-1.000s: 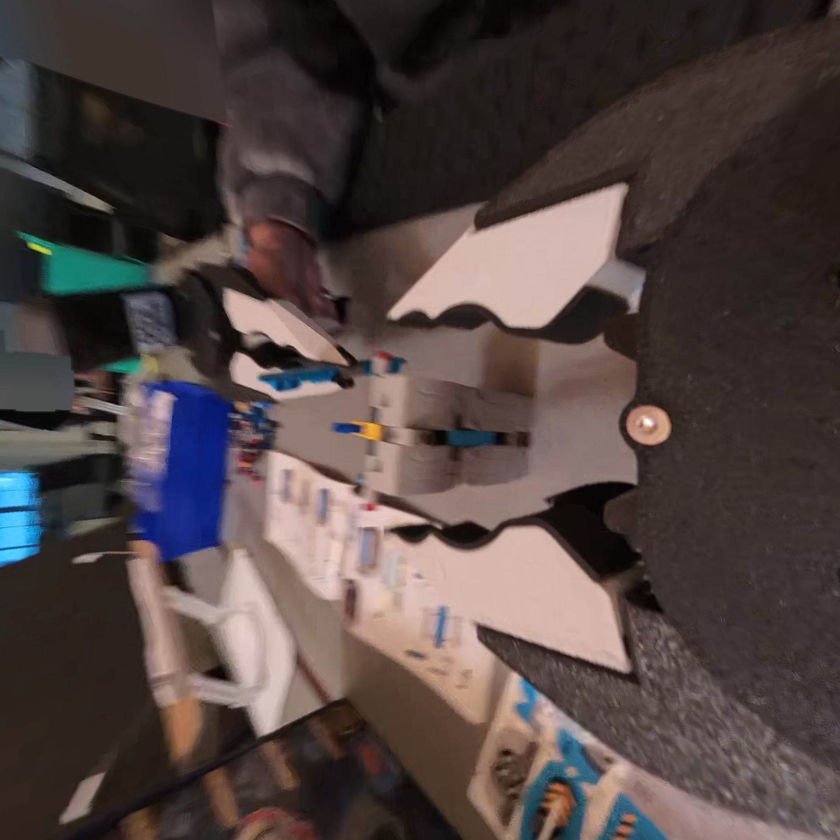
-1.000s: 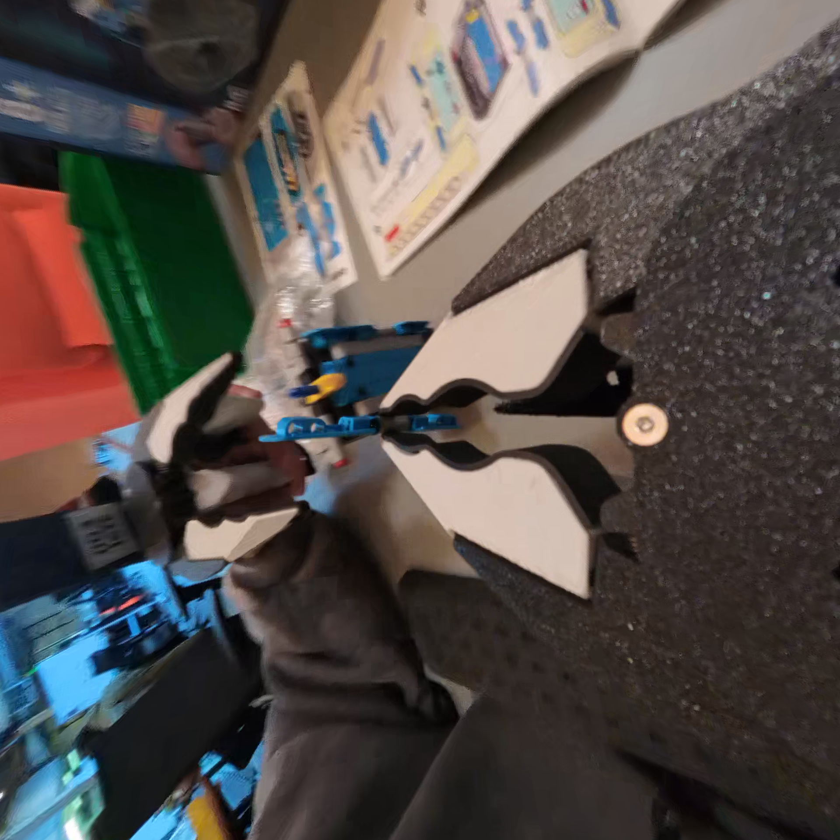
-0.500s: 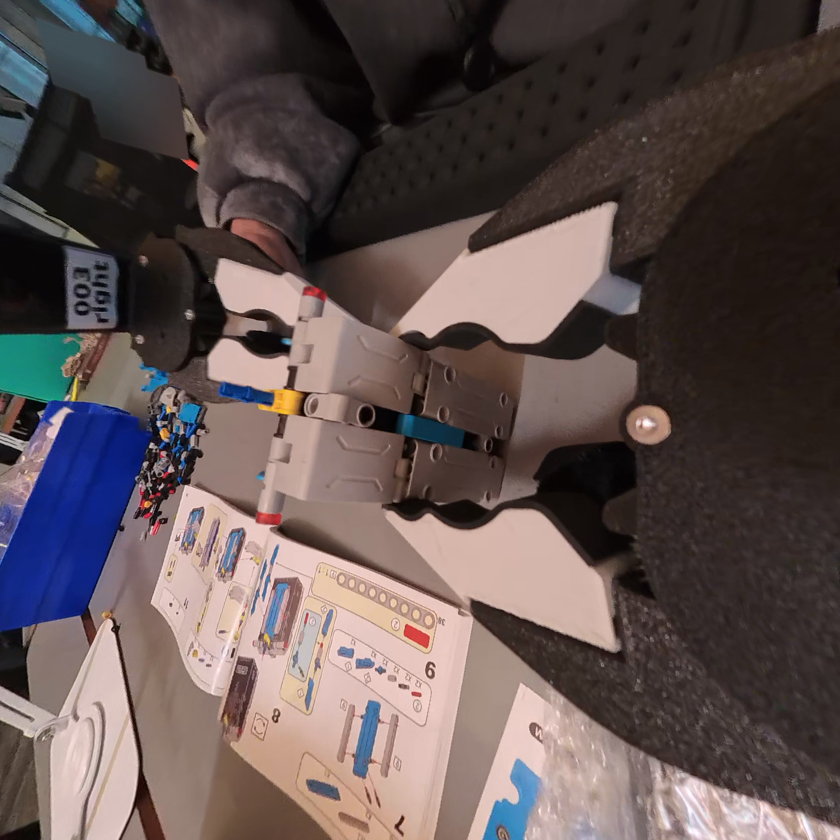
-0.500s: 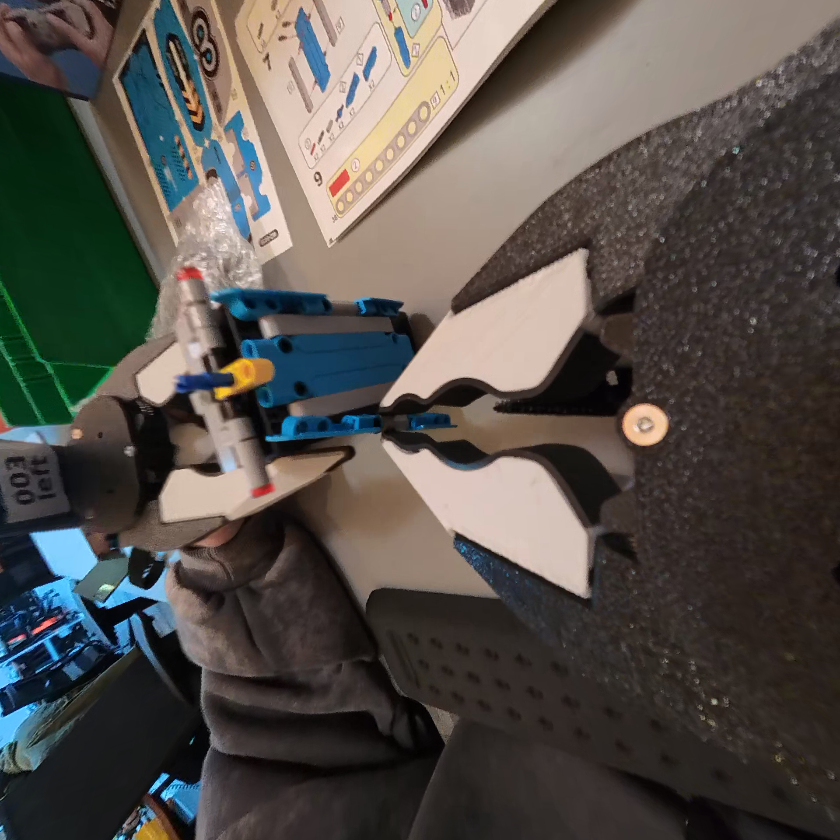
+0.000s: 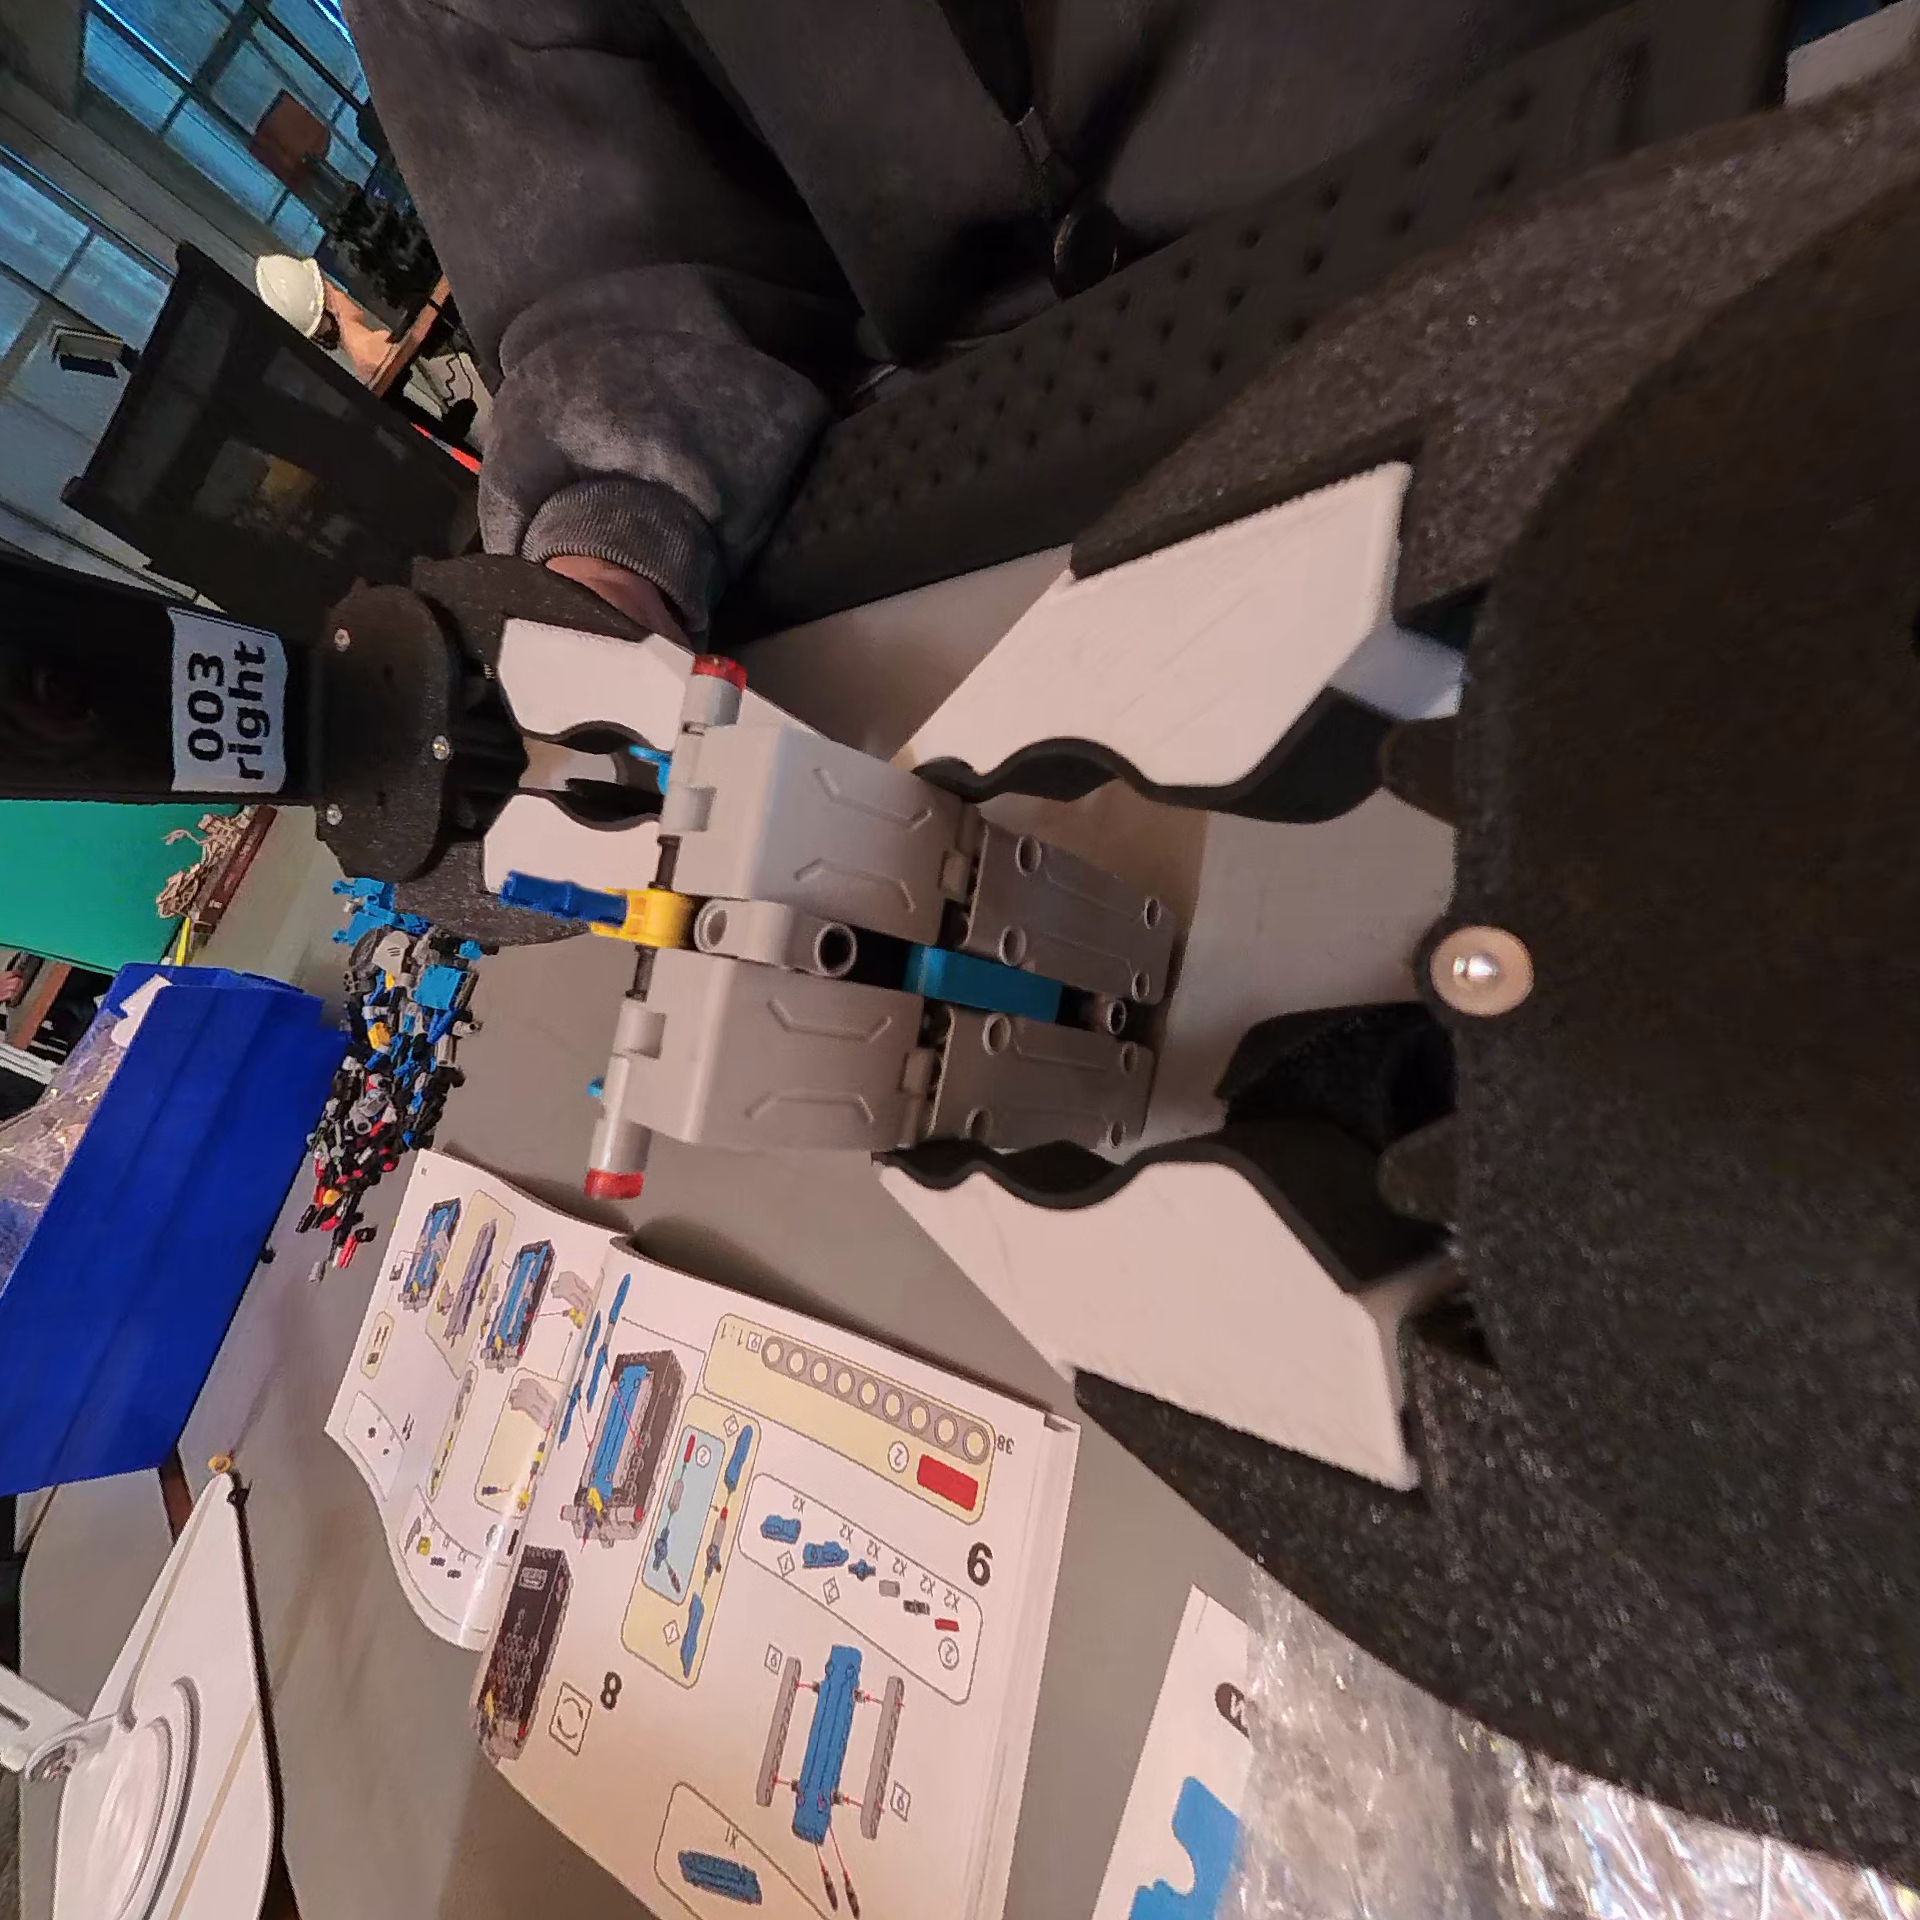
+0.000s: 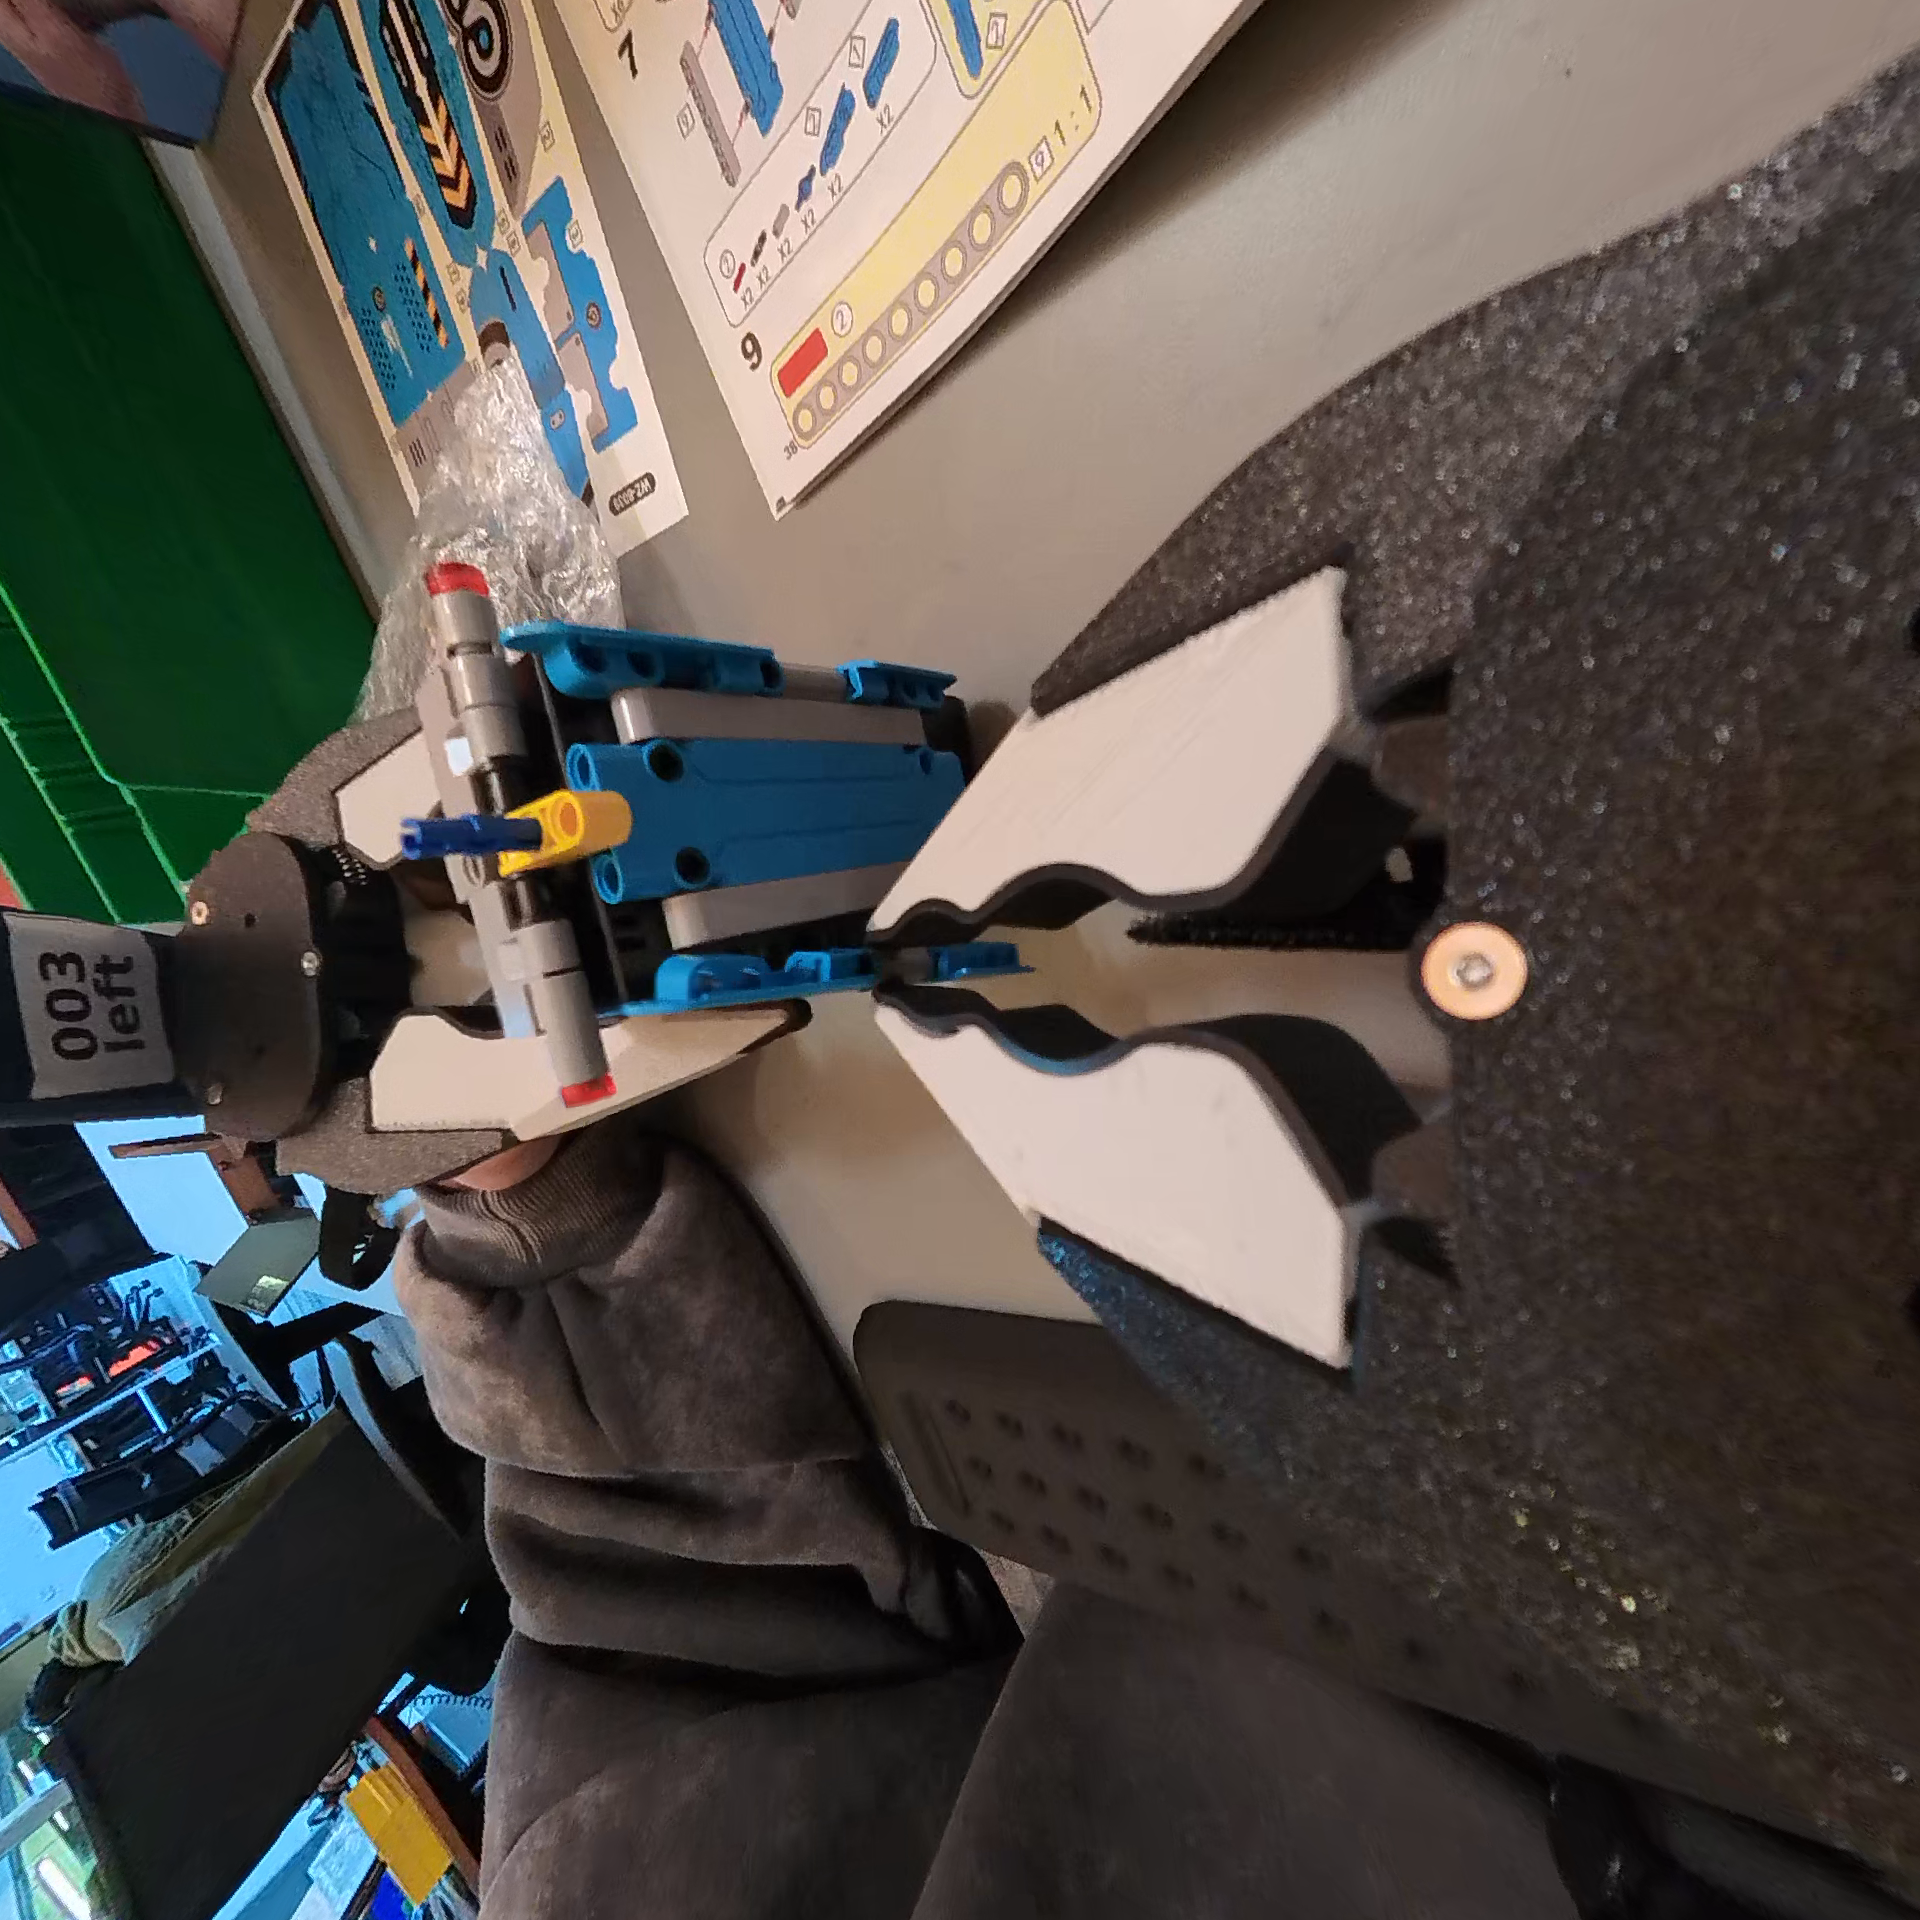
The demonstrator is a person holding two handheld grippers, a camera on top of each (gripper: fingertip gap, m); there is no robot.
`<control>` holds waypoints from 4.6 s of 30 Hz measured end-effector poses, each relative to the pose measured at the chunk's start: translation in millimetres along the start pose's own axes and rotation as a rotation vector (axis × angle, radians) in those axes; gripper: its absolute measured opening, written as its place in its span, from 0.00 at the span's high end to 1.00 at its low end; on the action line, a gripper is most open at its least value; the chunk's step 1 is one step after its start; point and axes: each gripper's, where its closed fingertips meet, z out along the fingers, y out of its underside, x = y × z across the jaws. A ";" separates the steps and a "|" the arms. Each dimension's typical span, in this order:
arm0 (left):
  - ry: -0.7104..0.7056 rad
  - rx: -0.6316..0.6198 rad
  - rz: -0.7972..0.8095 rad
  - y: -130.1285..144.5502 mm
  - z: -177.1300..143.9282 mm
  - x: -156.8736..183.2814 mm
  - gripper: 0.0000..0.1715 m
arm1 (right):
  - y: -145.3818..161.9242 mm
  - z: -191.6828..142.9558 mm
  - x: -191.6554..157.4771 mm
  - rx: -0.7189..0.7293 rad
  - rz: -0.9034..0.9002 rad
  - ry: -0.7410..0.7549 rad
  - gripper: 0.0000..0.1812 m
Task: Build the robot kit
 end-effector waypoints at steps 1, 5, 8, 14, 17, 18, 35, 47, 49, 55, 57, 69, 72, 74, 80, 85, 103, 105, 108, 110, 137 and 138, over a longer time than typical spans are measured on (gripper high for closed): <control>0.001 0.000 0.001 0.1 -0.2 0.1 0.62 | 0.1 0.4 0.1 -0.002 -0.007 0.004 0.96; 0.007 -0.005 0.008 0.8 -0.9 0.9 0.62 | 0.3 0.5 -0.1 -0.012 -0.023 0.012 0.96; 0.013 -0.013 0.024 2.1 -0.4 3.5 0.62 | 2.6 1.6 0.3 -0.026 -0.032 0.021 0.96; 0.003 -0.006 0.015 1.4 0.1 2.3 0.62 | 1.0 2.5 1.0 -0.036 -0.062 0.044 0.97; -0.010 -0.001 0.007 0.8 0.8 1.4 0.62 | 1.1 2.3 2.5 -0.067 -0.122 0.091 0.97; -0.017 0.001 0.004 0.5 1.0 0.9 0.62 | 0.8 2.1 3.4 -0.069 -0.128 0.099 0.97; -0.046 -0.035 0.097 6.6 0.3 5.8 0.62 | 5.9 2.6 1.1 -0.121 -0.280 0.114 0.96; -0.062 -0.050 0.147 8.9 0.9 7.5 0.62 | 5.2 -7.0 6.8 -0.072 -0.228 0.159 0.97; -0.063 -0.051 0.147 8.8 1.1 7.5 0.62 | 3.4 -9.3 7.5 -0.060 -0.221 0.163 0.97; -0.090 -0.045 0.143 7.6 3.6 6.9 0.62 | 9.6 -5.8 5.8 -0.076 -0.164 0.176 0.97; -0.089 -0.054 0.154 9.1 4.5 8.2 0.61 | 18.0 -8.5 10.3 -0.118 -0.173 0.212 0.97; -0.076 -0.059 0.138 10.0 4.3 9.2 0.61 | 95.9 -87.1 -15.7 -0.800 -0.280 0.197 1.00; -0.080 -0.061 0.144 10.3 4.5 9.6 0.61 | 103.2 -79.5 -19.1 -0.757 -0.303 0.110 0.96; -0.081 -0.061 0.143 10.4 4.3 9.5 0.61 | 102.4 -71.5 -33.1 -0.666 -0.353 -0.002 0.93; -0.083 -0.061 0.144 10.4 4.5 9.5 0.61 | 110.9 -56.7 -60.9 -0.558 -0.561 -0.071 0.88; -0.084 -0.062 0.146 10.5 4.6 9.5 0.61 | 106.5 -53.1 -55.7 -0.520 -0.620 -0.022 0.88; 0.005 -0.075 0.149 14.3 3.5 21.3 0.61 | 53.5 -35.6 -49.3 -0.394 -0.294 -0.292 0.96; 0.058 -0.084 0.147 17.0 1.7 28.5 0.61 | 15.6 -34.8 -45.6 -0.141 -0.139 -0.351 0.97; 0.073 -0.086 0.141 17.7 0.7 30.1 0.61 | 17.9 -19.0 -36.0 -0.107 -0.128 -0.337 0.96; 0.070 -0.090 0.154 18.6 1.0 31.0 0.61 | 17.3 -7.8 -38.0 -0.080 -0.096 -0.362 0.96; -0.014 -0.024 0.294 -26.9 -52.6 63.9 0.60 | -9.7 -44.1 -81.8 0.038 0.221 -0.723 0.96; 0.020 0.031 0.323 -38.9 -56.6 79.0 0.63 | -15.4 -47.9 -86.7 0.060 0.249 -0.775 0.96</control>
